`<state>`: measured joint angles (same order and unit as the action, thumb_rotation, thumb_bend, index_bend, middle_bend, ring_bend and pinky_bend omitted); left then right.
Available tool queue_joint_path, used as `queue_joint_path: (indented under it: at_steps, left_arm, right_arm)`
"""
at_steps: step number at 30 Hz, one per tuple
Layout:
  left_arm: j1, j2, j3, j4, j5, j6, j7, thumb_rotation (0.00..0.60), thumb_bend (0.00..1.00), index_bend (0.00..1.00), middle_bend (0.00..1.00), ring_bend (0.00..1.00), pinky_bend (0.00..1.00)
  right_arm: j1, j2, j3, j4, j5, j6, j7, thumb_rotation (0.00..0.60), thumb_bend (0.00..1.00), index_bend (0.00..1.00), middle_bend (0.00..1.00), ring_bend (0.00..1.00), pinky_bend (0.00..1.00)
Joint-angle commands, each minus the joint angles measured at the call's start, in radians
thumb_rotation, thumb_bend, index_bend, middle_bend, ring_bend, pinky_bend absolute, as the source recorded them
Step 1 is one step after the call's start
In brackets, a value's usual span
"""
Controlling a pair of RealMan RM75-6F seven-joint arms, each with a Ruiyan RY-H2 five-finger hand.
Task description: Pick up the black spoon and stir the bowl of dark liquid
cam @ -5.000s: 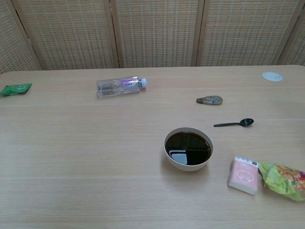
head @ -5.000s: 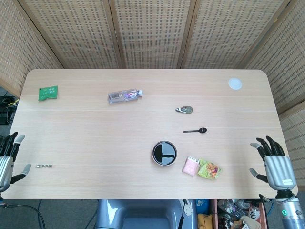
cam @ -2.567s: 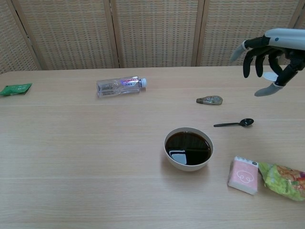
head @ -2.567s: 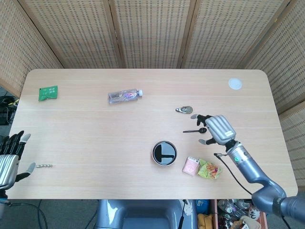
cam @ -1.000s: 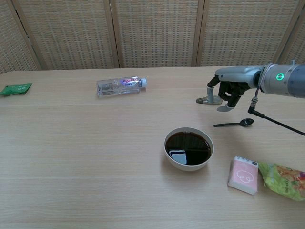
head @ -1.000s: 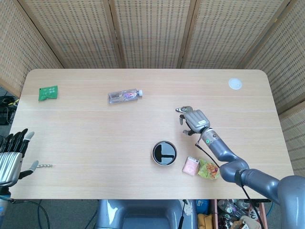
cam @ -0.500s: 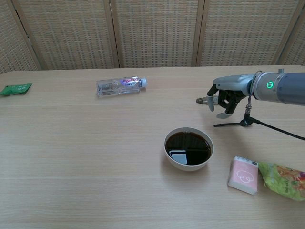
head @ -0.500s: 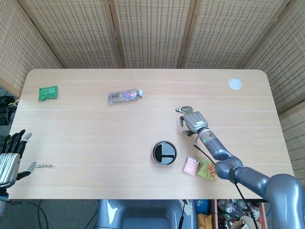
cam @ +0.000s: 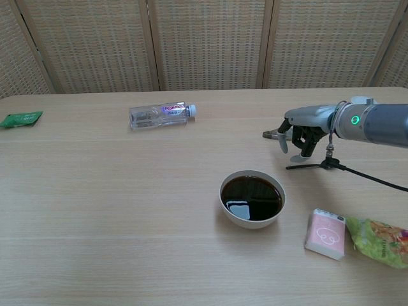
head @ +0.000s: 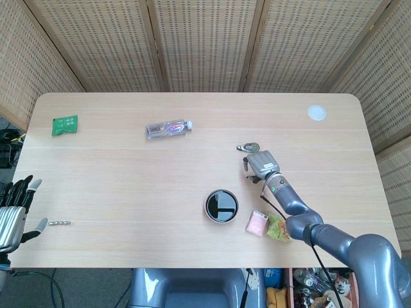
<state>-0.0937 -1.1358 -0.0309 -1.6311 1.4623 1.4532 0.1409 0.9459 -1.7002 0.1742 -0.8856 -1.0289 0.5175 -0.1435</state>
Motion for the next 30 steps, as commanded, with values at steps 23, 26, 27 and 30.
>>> queue_joint_path:
  at_steps: [23,26,27,30]
  left_arm:
    - [0.006,-0.005,0.002,0.021,-0.008,-0.003,-0.017,0.6,0.32,0.0,0.0,0.0,0.0]
    - [0.005,-0.006,0.002,0.025,-0.011,-0.006,-0.019,0.6,0.32,0.0,0.0,0.0,0.0]
    - [0.005,-0.007,0.002,0.026,-0.012,-0.007,-0.02,0.6,0.32,0.0,0.0,0.0,0.0]
    - [0.004,-0.008,0.002,0.03,-0.016,-0.012,-0.022,0.6,0.32,0.0,0.0,0.0,0.0]
  right_arm:
    - [0.007,-0.071,-0.012,0.121,0.012,-0.044,-0.029,0.6,0.5,0.53,0.91,0.93,1.0]
    - [0.006,-0.079,-0.012,0.133,0.011,-0.047,-0.028,0.6,0.5,0.53,0.91,0.93,1.0]
    - [0.006,-0.082,-0.013,0.136,0.01,-0.047,-0.028,0.6,0.5,0.53,0.91,0.93,1.0]
    - [0.004,-0.089,-0.012,0.145,0.005,-0.046,-0.027,0.6,0.5,0.53,0.91,0.93,1.0]
